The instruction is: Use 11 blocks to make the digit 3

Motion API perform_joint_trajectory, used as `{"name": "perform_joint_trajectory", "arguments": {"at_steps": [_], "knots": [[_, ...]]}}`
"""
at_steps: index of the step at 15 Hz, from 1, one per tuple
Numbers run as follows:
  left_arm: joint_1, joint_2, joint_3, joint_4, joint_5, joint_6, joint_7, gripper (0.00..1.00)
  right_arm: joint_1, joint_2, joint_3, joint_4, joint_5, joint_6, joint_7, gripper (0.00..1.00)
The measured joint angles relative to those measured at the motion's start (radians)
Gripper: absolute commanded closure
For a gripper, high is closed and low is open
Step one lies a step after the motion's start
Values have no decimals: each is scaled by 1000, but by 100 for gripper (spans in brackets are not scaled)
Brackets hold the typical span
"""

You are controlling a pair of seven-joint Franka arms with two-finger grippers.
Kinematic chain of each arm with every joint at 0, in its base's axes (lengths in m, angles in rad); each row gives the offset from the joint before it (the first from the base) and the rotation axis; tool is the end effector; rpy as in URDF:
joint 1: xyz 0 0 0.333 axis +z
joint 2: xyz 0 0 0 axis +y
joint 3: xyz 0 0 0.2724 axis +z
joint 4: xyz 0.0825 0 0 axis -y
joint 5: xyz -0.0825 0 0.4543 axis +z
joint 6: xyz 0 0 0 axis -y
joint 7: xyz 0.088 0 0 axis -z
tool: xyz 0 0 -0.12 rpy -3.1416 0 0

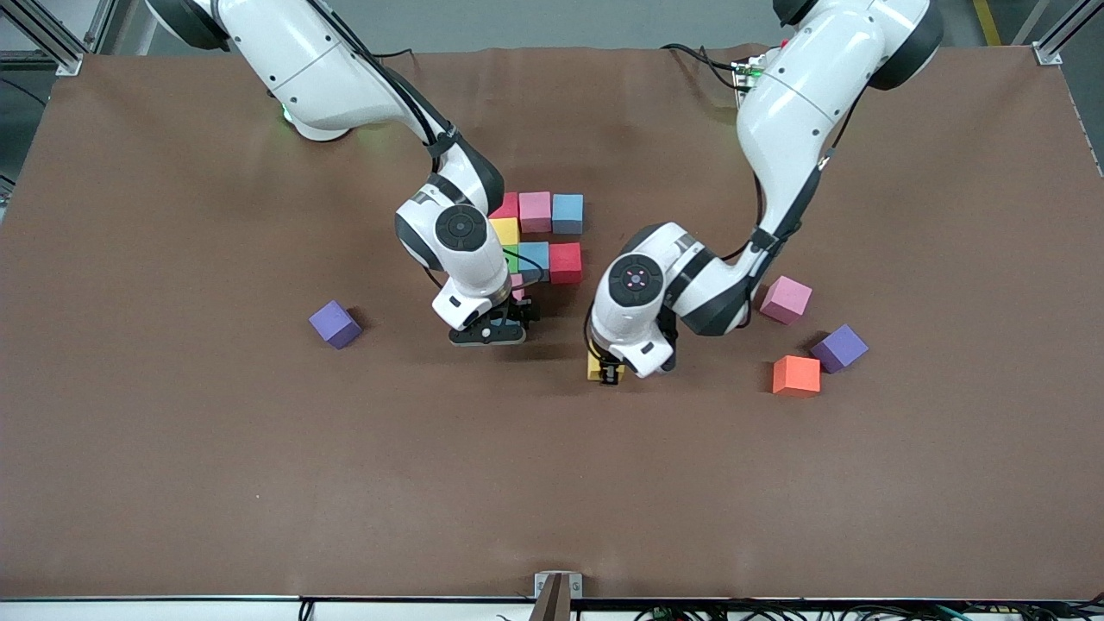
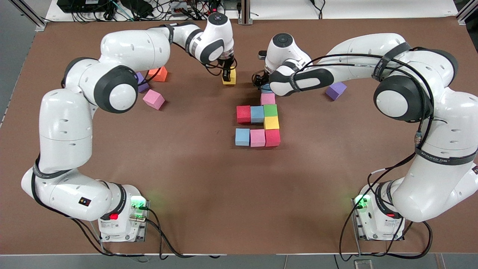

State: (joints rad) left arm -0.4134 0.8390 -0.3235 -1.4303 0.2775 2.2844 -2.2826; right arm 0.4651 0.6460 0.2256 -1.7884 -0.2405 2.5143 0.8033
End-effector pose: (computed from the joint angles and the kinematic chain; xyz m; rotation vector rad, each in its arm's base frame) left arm 0.5848 -0.4793 0.1307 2.2744 2.0726 -0.0268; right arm 0.5305 0.4390 0.1070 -3.0810 -0.0377 -0.1358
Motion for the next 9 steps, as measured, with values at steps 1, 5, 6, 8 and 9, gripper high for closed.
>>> {"name": "perform_joint_trajectory", "arguments": {"at_steps": [1, 5, 6, 8, 9], "knots": [[-14, 5, 0, 8, -1, -1, -9, 73, 0, -8, 0, 1, 0, 0, 0, 0], [-55, 12, 0, 15, -2, -6, -53, 73, -8, -64, -2, 2, 0, -57, 1, 0], [-62, 14, 0, 17, -2, -6, -62, 73, -14, -76, -2, 2, 0, -65, 1, 0], [-77, 17, 0, 20, -2, -6, -80, 73, -35, -98, -3, 2, 0, -95, 1, 0], [-84, 18, 0, 23, -2, -6, -89, 73, -49, -111, -4, 2, 0, -118, 1, 0]]}}
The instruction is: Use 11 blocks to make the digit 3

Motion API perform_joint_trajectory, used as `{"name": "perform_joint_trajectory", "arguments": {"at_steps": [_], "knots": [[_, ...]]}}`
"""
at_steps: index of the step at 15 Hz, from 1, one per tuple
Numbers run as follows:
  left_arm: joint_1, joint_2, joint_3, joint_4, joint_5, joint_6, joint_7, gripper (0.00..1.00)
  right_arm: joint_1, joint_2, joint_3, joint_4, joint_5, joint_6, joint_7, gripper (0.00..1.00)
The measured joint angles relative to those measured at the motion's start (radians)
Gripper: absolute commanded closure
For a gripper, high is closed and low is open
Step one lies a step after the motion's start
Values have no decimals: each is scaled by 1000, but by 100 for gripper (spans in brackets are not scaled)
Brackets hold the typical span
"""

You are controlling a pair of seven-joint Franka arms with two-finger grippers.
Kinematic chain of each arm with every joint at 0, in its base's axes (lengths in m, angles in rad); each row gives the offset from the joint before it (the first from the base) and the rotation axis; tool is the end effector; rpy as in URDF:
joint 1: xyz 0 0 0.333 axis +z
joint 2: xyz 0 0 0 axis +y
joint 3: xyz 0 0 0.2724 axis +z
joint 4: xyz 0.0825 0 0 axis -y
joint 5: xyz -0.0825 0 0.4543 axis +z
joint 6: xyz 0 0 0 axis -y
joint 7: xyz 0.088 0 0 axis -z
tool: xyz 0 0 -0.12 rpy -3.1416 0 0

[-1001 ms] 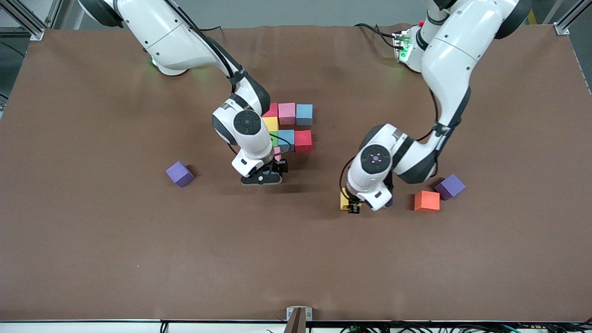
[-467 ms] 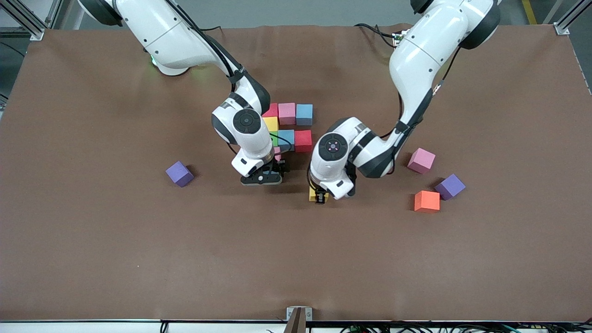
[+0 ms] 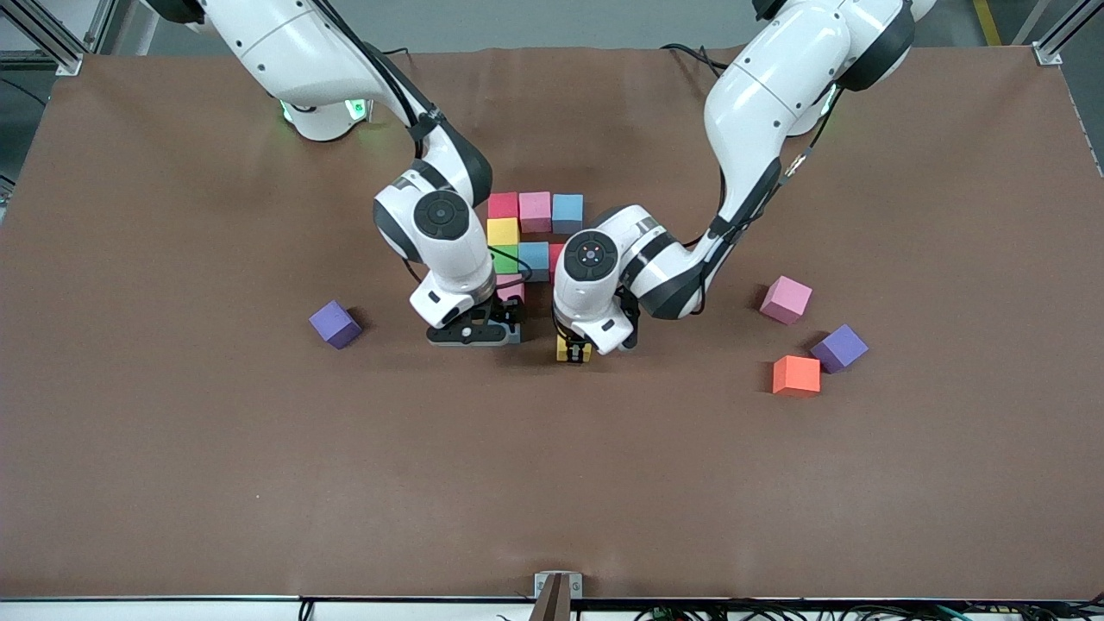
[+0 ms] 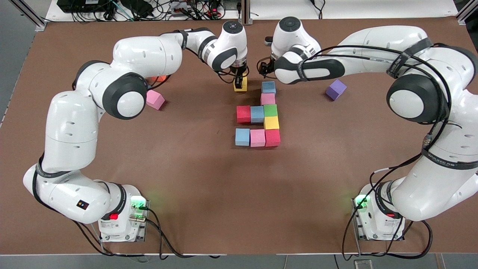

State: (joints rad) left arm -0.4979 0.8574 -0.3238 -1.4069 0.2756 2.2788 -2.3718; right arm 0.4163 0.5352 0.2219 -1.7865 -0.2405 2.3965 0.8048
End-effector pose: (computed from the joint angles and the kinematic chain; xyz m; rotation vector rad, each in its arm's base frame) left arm 0.5461 -0.5279 0.1281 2.2641 2.0867 -0.0424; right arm 0.5641 0.4100 0.1710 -3.1196 0.0502 -0.1713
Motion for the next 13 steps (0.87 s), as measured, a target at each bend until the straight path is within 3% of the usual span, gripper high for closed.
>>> {"name": "perform_joint_trajectory", "arguments": {"at_steps": [7, 13], "knots": [[-61, 66, 0, 81, -4, 2, -70, 73, -125, -85, -6, -2, 0, -128, 2, 0], [-102, 77, 2, 96, -37, 5, -80, 73, -216, -99, -7, -3, 0, -255, -15, 0]]}}
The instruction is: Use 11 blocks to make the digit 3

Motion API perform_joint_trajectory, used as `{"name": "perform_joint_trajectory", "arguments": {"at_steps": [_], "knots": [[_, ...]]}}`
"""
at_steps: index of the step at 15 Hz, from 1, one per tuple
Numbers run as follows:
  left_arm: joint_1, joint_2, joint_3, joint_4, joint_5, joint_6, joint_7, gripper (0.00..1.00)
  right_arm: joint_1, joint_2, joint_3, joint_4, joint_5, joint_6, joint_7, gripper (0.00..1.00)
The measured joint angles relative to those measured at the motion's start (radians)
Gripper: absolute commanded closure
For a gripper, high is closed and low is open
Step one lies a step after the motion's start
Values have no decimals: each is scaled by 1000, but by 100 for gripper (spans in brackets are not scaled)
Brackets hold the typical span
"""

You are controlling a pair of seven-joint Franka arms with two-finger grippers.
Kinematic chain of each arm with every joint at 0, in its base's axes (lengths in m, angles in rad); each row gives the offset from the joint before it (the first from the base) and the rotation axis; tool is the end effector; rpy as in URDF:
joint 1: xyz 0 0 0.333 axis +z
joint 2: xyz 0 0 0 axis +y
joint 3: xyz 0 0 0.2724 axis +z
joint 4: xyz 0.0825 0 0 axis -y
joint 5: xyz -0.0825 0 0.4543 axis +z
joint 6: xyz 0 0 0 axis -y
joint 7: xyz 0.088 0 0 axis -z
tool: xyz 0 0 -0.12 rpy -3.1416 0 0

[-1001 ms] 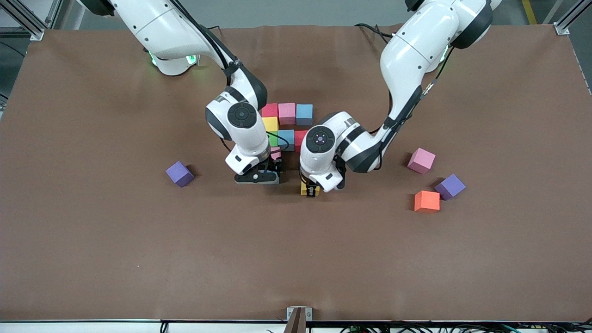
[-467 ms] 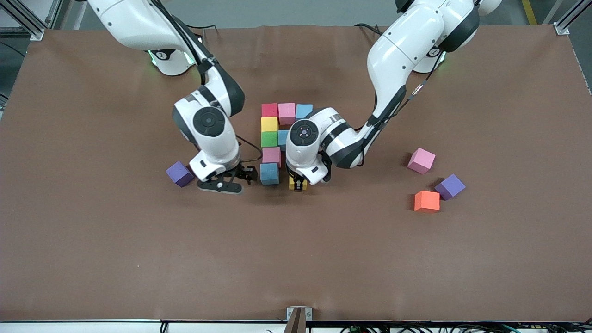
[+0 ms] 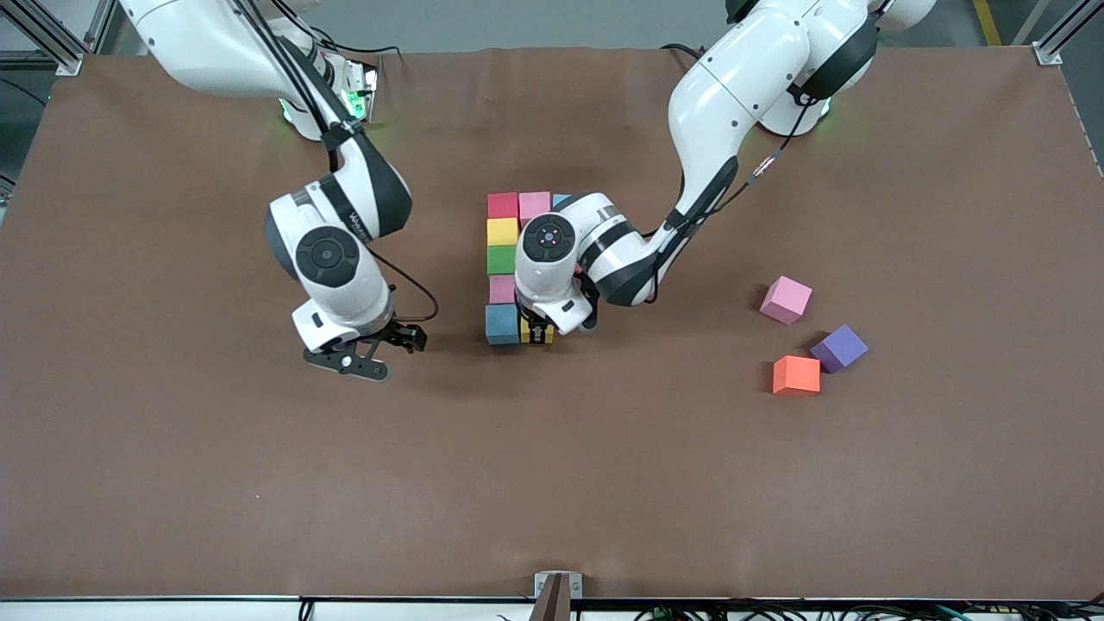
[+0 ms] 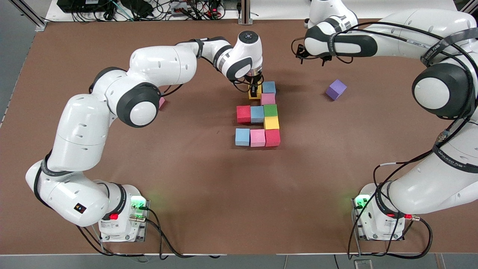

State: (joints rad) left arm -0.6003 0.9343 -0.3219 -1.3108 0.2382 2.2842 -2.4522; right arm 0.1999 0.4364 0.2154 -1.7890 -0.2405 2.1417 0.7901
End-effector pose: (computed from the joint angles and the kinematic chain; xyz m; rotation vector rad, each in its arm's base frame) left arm 0.5066 -0.5866 0.1184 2.2230 2.1037 -0.1162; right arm 0.6284 0.2604 0.2135 2.9906 -0.3814 0.0051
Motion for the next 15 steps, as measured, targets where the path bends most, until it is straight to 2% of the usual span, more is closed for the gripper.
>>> {"name": "perform_joint_trajectory", "arguments": {"at_steps": [6, 7, 8, 9, 15], "knots": [[0, 0, 2, 1, -2, 0, -7, 72, -66, -46, 1, 0, 2, -40, -5, 0], [-1, 1, 2, 1, -3, 0, -7, 61, -73, -52, 2, 0, 3, -44, -13, 0], [-1, 1, 3, 2, -4, 0, -7, 25, -80, -55, 2, 1, 5, -44, -23, 0], [0, 1, 3, 2, -4, 0, -8, 0, -88, -58, 2, 1, 11, -44, -32, 0], [1, -3, 21, 22, -4, 9, -8, 0, -132, -64, 3, 25, 33, -88, -127, 0]]}}
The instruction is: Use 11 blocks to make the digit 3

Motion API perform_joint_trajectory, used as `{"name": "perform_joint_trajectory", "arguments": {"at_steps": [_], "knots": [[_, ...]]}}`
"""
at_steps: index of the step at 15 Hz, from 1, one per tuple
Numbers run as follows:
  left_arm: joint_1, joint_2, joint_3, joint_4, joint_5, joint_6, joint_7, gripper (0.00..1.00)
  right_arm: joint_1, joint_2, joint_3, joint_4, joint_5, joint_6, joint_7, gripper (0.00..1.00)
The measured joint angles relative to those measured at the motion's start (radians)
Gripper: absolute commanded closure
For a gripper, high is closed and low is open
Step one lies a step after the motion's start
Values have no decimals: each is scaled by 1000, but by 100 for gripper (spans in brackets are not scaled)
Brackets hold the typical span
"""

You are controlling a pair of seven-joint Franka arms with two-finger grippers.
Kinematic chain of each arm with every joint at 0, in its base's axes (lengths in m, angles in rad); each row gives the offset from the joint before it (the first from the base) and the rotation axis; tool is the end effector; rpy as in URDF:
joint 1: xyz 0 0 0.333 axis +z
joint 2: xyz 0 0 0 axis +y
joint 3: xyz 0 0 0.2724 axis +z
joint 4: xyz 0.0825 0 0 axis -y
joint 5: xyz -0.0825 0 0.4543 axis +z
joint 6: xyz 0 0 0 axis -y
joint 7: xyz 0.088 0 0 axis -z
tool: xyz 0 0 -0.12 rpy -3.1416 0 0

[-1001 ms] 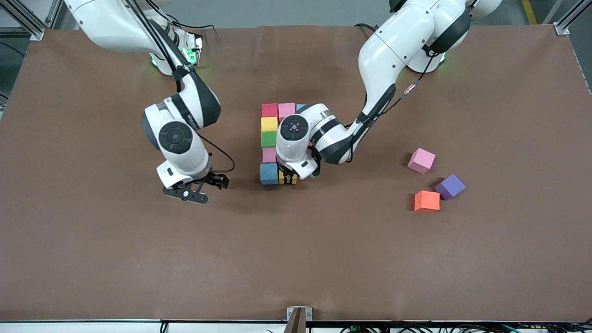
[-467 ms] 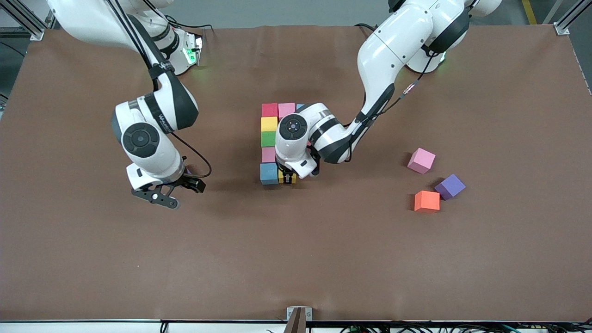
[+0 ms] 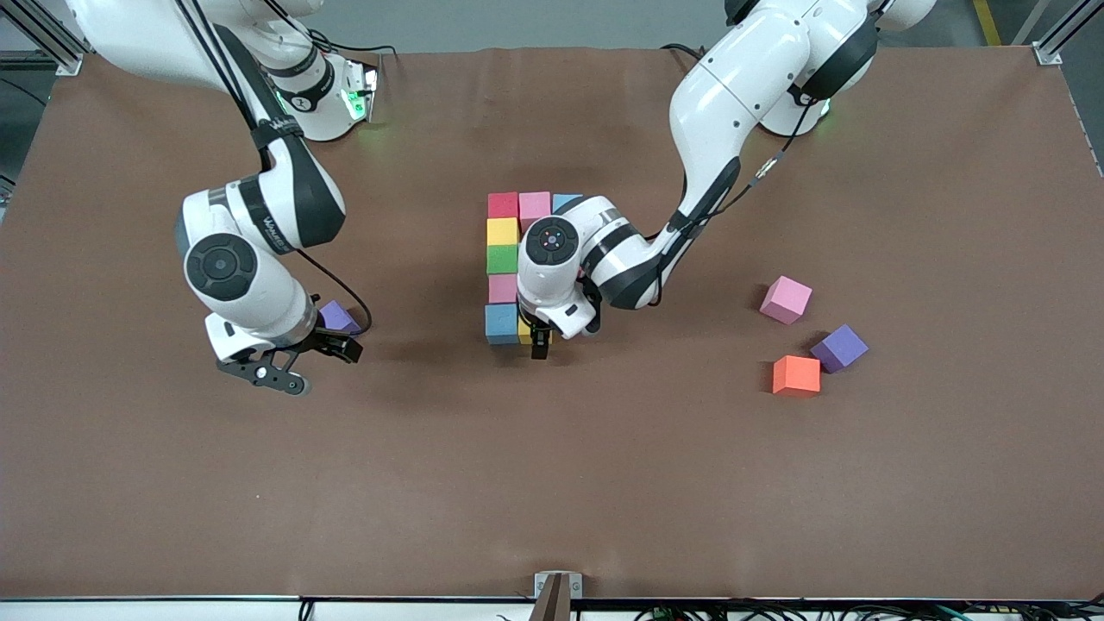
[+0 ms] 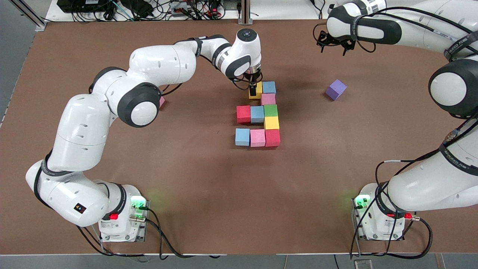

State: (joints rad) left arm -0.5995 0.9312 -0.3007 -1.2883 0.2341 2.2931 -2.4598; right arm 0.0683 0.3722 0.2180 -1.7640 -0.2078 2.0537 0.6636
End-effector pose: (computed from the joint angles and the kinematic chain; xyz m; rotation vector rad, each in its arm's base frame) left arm 0.5245 -0.5809 0.1296 2.1725 2.1140 -0.0940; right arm 0.6599 0.1757 0.2620 2.9884 -0.4297 -0.0251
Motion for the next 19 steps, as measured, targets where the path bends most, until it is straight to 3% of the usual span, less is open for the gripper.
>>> {"name": "perform_joint_trajectory", "arguments": {"at_steps": [6, 11, 14, 19], "knots": [[-3, -80, -7, -47, 0, -30, 40, 0, -109, -24, 0, 92, 78, -180, -267, 0], [37, -219, -1, -216, 0, -37, 160, 0, -198, -84, -1, 148, 87, -351, -495, 0], [133, -329, 1, -344, 0, -45, 324, 0, -256, -141, -2, 175, 87, -461, -624, 0], [291, -481, 0, -563, 0, -39, 537, 0, -314, -172, -3, 321, 87, -630, -743, 0]]}}
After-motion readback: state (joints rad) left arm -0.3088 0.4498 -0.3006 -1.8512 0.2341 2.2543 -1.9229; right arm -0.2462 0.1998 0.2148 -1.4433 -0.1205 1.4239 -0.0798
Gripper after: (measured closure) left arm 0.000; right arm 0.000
